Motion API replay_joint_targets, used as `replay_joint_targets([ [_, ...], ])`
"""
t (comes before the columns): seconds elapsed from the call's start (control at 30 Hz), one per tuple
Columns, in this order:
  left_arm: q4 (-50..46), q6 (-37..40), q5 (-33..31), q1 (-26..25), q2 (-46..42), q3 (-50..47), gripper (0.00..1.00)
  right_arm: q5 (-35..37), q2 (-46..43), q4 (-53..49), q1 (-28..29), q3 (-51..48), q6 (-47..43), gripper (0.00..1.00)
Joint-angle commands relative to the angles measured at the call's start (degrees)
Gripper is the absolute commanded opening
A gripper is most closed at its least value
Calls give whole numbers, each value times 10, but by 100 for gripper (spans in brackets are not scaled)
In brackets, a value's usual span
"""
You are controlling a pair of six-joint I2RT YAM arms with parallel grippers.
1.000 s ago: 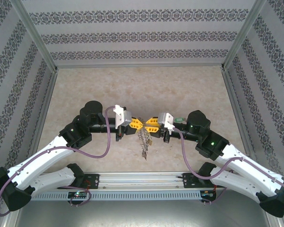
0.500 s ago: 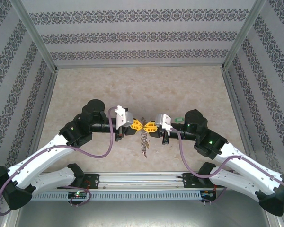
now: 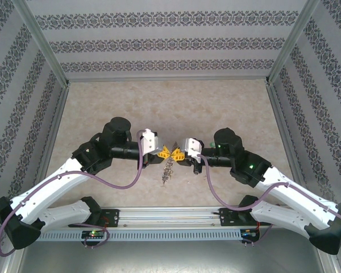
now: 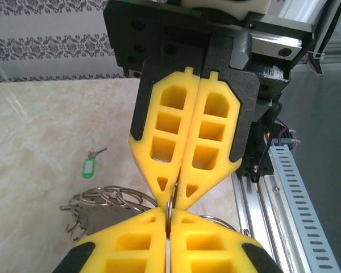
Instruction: Put the keys on the keyring
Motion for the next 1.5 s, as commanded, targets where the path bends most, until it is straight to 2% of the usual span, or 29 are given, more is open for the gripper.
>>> replay_joint_targets([
  [0.0, -20, 16, -3, -3, 4, 12, 9, -5, -2, 4, 10, 29, -19, 0],
  [0.07, -18, 17, -4, -3, 4, 12, 8, -6, -2, 1, 12, 30, -23, 0],
  [0.13, -15, 16, -3, -3, 3, 12, 0, -6, -3, -2, 13, 30, -23, 0],
  [0.27, 13, -2, 0, -3, -9, -2, 0, 7, -9, -1, 13, 23, -18, 0],
  [0.3, 20, -6, -3, -3, -13, -7, 0, 12, -11, 0, 13, 20, -13, 7],
  [0.37, 29, -12, -12, -3, -19, -17, 0, 32, -19, 2, 13, 12, 6, 32],
  [0.47, 29, -19, -32, -1, -20, -30, 0, 90, -42, -1, 12, 0, 40, 46],
  [0.53, 37, -30, -47, -1, -27, -46, 0, 143, -63, -12, 10, -2, 68, 59],
  [0.6, 49, -44, -60, 3, -38, -65, 0, 193, -76, -40, -6, 7, 96, 66],
  [0.67, 61, -59, -67, 6, -48, -82, 0, 228, -73, -82, -49, 25, 129, 72],
  [0.83, 73, -92, -88, 6, -70, -88, 0, 244, 33, -256, -232, 120, 238, 90],
  [0.9, 67, -101, -84, 6, -80, -82, 0, 256, 87, -307, -284, 141, 230, 93],
  [0.97, 70, -113, -82, 6, -90, -82, 0, 284, 131, -328, -315, 150, 207, 94],
  [1.13, 51, -127, -63, 6, -112, -83, 0, 291, 251, -357, -386, 179, 130, 92],
  [1.3, 64, -144, -42, 6, -132, -91, 0, 329, 378, -410, -384, 235, 30, 86],
  [1.37, 54, -142, -39, 7, -131, -83, 0, 346, 404, -407, -367, 242, -34, 82],
  [1.47, 61, -144, -24, 7, -138, -86, 0, 345, 422, -376, -350, 228, -130, 83],
])
